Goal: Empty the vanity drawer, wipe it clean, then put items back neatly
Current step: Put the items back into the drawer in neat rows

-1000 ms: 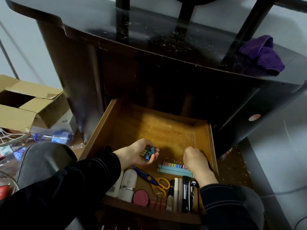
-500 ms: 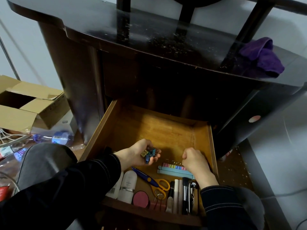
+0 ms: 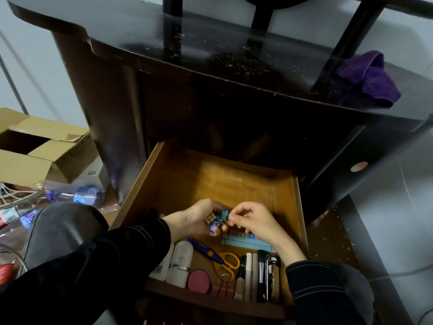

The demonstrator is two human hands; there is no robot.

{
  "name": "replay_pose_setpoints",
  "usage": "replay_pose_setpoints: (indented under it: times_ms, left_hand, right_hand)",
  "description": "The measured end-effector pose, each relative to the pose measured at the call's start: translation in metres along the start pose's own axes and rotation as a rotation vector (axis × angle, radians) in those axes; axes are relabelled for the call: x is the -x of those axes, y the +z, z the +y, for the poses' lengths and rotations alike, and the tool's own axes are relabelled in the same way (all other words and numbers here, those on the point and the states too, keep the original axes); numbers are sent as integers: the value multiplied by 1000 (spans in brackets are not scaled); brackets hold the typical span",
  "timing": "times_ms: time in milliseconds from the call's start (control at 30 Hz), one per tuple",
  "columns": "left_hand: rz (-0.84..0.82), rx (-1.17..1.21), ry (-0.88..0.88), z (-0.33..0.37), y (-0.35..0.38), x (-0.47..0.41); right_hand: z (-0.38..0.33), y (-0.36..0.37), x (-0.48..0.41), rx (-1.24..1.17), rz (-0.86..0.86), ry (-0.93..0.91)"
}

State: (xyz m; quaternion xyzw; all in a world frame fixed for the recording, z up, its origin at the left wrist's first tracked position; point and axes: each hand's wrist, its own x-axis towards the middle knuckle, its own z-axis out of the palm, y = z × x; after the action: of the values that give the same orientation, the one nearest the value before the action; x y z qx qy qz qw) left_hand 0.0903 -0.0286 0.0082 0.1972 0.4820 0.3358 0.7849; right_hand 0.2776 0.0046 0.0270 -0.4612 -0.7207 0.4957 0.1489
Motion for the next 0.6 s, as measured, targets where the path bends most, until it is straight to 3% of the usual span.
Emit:
replay_pose_setpoints:
  times_ms: [100,200,267,400,500,600]
  left_hand:
    - [24,-14,-14,0,-1,0]
    - [65,-26,-12,-1,-7,-2]
    - [104,-50,-6,-3,-9,-6]
    - [99,-123,-1,-7,-5,-12]
    - [89,-152,10,-8,-2,-12]
    - [94,-137,45,-5,-2,-10]
  right_hand:
    - [0,-7,1,-123,72,-5]
    - [3,-18,2,-119,311,-30]
    - [5,-26,4,222,376,-40]
    - [3,-47,8,1167,168,-168]
    - [-1,-56,4,1546,-26,-176]
    - [0,-55,-3,1719,-191,-99]
